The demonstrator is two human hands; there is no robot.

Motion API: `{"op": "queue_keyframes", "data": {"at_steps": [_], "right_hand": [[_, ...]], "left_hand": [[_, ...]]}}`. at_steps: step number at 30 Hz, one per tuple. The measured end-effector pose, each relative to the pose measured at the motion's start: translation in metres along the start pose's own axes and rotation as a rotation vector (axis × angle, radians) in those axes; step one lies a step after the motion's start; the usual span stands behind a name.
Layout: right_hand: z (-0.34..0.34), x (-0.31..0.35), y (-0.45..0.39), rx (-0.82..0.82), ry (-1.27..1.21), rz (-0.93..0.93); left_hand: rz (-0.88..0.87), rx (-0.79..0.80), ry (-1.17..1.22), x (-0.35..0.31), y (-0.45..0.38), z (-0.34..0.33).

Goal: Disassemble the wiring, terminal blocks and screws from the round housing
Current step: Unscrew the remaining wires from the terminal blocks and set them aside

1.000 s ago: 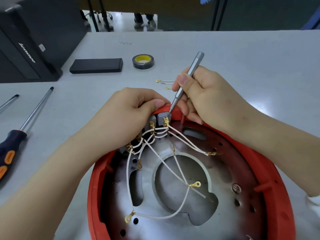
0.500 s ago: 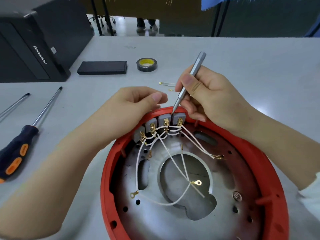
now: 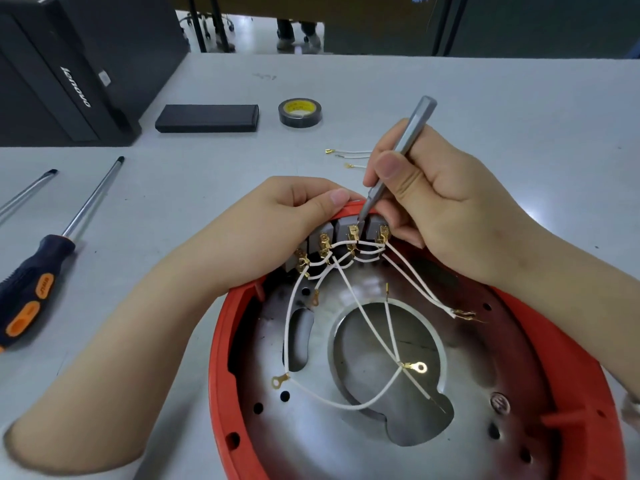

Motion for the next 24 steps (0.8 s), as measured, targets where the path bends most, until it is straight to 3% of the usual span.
{"op": "queue_keyframes", "data": {"at_steps": [24], "right_hand": [[-0.002, 0.014, 0.010, -0.056, 0.247, 0.176]], "left_hand": [[-0.027, 0.022, 0.029, 0.002, 0.000, -0.002]]}}
Point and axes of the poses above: each hand's wrist, its own y-axis away from the middle knuckle, its own z-axis out of the back of the hand, x = y × z, the point moved 7 cm from there along -y, towards the middle knuckle, and after that the axes turned 10 degrees about -z, right-handed, at the moved point
